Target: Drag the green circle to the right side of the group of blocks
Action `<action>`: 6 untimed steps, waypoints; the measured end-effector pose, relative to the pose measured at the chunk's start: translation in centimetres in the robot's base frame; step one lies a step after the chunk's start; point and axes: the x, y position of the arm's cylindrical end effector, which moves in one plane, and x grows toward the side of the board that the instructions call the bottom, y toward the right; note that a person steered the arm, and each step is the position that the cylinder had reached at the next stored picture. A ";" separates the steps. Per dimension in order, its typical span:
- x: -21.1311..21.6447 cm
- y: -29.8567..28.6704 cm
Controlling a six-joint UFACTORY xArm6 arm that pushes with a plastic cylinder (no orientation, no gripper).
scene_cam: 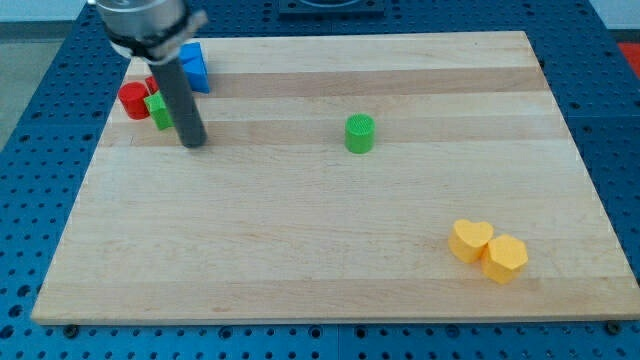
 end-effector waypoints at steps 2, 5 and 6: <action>4.6 14.6; -2.6 22.1; -5.4 21.2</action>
